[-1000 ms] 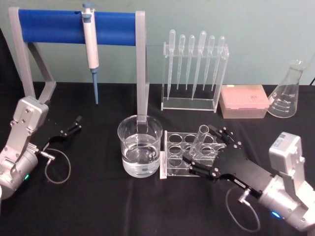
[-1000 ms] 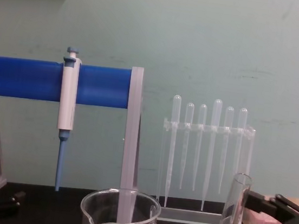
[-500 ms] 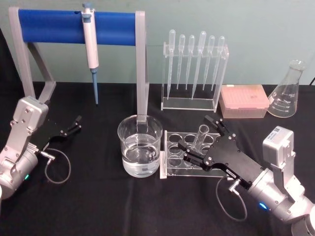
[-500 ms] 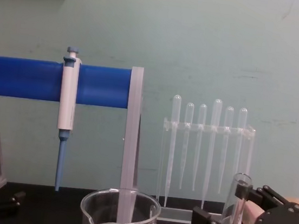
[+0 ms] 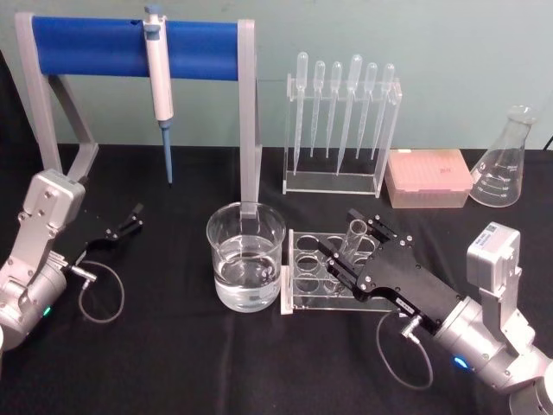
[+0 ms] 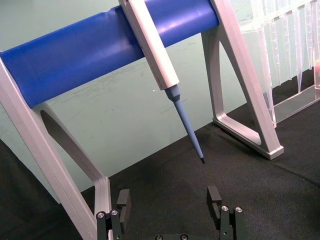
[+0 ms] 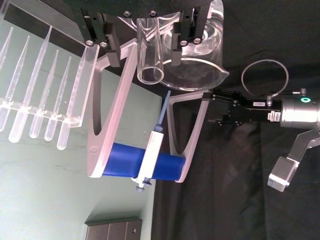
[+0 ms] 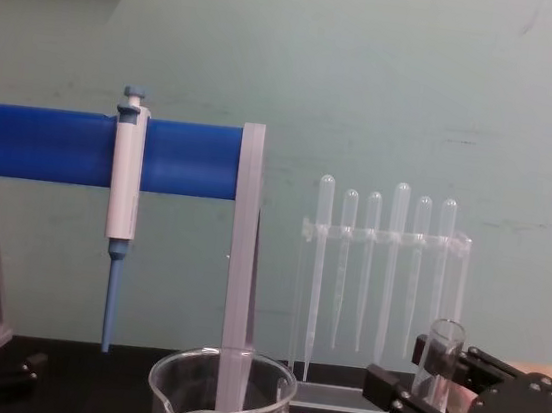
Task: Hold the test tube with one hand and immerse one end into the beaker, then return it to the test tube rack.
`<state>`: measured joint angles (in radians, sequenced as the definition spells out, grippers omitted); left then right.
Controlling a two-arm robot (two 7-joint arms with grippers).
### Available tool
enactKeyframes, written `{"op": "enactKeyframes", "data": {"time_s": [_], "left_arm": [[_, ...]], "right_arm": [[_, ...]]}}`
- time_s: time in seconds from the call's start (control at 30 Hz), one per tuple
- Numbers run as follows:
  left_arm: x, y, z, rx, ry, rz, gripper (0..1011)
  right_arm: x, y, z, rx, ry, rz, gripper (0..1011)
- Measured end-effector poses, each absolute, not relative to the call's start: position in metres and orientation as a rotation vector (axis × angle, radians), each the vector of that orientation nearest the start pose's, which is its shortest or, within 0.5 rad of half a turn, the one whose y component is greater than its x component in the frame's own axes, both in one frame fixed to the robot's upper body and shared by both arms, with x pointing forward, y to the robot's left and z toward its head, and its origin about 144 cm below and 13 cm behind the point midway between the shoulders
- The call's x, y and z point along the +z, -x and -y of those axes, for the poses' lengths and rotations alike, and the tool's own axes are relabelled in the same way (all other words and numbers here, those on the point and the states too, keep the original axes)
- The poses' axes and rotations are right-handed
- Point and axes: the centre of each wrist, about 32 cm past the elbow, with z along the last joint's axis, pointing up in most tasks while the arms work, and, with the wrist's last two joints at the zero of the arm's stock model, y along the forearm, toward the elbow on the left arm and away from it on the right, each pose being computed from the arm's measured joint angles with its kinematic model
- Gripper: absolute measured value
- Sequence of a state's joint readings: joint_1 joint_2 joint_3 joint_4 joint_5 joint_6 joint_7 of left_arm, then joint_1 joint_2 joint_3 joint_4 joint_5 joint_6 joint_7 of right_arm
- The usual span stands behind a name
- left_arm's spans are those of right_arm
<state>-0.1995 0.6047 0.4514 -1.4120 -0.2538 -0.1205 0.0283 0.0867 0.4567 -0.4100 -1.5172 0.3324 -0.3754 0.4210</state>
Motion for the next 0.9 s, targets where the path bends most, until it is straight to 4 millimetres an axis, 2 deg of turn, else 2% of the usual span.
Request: {"op": "enactKeyframes", "data": {"time_s": [0.07, 0.13, 0.2, 0.23, 0.37, 0.4, 0.53, 0.73, 0.9], "left_arm": [[1.14, -0.489, -0.31, 1.248, -0.305, 0.285, 1000], [1.14, -0.489, -0.31, 1.248, -0.305, 0.285, 1000], [1.14, -0.489, -0.31, 1.248, -0.304, 0.285, 1000], [1.14, -0.489, -0.31, 1.248, -0.305, 0.285, 1000], [1.14, -0.489, -0.31, 1.248, -0.304, 0.285, 1000], [1.14, -0.489, -0.31, 1.248, -0.304, 0.285, 1000], [1.14, -0.489, -0.31, 1.248, -0.304, 0.285, 1000], [1.14, -0.489, -0.31, 1.248, -0.304, 0.285, 1000], [1.14, -0.489, -0.31, 1.248, -0.305, 0.285, 1000]], "right_arm": [[1.131, -0.459, 0.249, -0.765, -0.072, 0.257, 596], [1.132, -0.459, 0.248, -0.763, -0.074, 0.255, 512], [1.132, -0.459, 0.248, -0.762, -0.076, 0.254, 482], [1.133, -0.459, 0.248, -0.762, -0.077, 0.254, 393], [1.138, -0.456, 0.248, -0.763, -0.082, 0.255, 311], [1.141, -0.455, 0.248, -0.765, -0.081, 0.253, 253], [1.151, -0.452, 0.249, -0.77, -0.08, 0.244, 227], [1.186, -0.449, 0.252, -0.778, -0.075, 0.184, 226], [1.214, -0.454, 0.255, -0.745, -0.05, 0.132, 227]]}}
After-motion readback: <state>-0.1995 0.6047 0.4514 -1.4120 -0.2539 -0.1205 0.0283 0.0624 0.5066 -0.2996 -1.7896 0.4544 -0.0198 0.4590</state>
